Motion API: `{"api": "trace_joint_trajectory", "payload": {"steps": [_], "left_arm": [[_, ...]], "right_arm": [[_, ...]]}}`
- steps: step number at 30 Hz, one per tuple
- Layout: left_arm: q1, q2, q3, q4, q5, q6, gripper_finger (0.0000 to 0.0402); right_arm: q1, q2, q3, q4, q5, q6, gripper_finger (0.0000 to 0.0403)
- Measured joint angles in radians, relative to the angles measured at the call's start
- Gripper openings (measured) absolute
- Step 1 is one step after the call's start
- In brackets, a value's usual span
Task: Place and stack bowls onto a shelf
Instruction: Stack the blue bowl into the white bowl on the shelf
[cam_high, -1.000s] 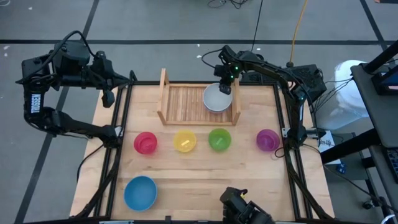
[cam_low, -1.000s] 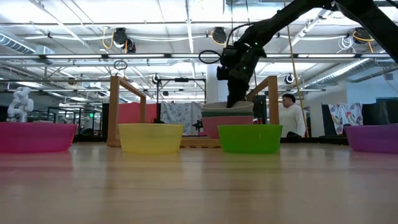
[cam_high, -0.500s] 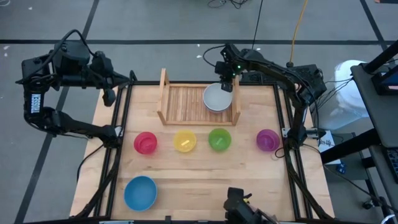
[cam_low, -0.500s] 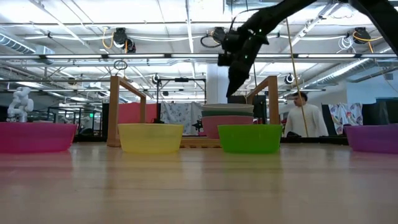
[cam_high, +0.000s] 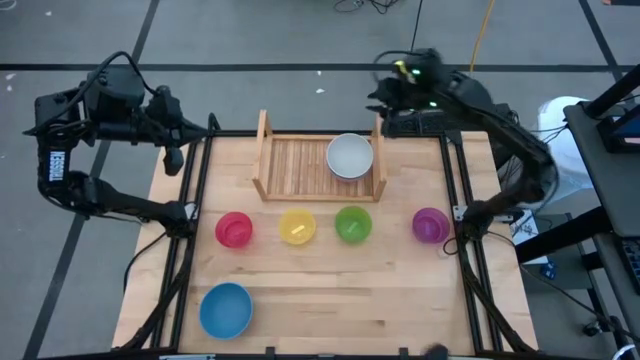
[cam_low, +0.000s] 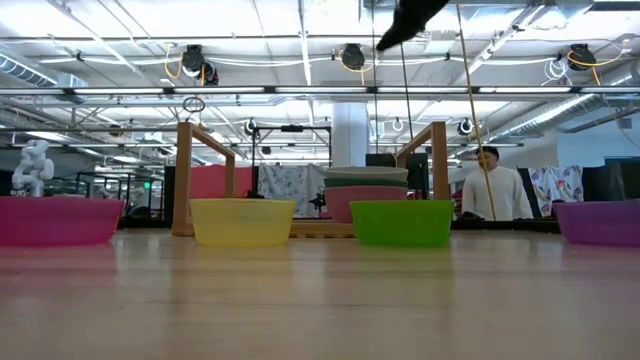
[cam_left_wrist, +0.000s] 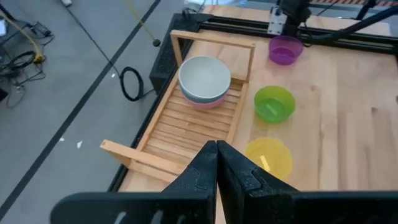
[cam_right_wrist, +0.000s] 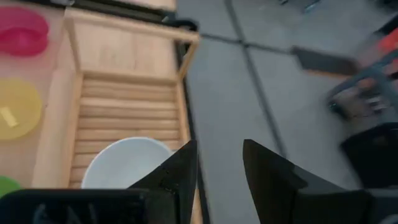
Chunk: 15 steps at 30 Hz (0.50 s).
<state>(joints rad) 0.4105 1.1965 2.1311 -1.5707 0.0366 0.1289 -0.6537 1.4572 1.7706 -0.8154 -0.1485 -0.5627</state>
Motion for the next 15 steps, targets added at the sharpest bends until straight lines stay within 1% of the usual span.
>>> {"api": "trace_joint_trajectory", "payload": {"steps": [4,7,10,15], "left_arm": [[-0.037,0.0,0.0,0.0,0.017,0.033,0.0004],[-0.052,0.002,0.0,0.0,0.017,0.042,0.0003],[-0.052,0.01,0.0,0.0,0.015,-0.021,0.001],[-0.052,0.053,0.0,0.0,-0.012,-0.15,0.0037]], "right_arm": [[0.036,-0.099,0.0,0.0,0.073,0.025,0.0121],[0.053,-0.153,0.0,-0.001,0.075,0.071,0.0121],[0.068,-0.193,0.0,-0.002,0.075,0.085,0.0121],[0.086,-0.222,0.0,-0.004,0.078,0.087,0.0121]]}}
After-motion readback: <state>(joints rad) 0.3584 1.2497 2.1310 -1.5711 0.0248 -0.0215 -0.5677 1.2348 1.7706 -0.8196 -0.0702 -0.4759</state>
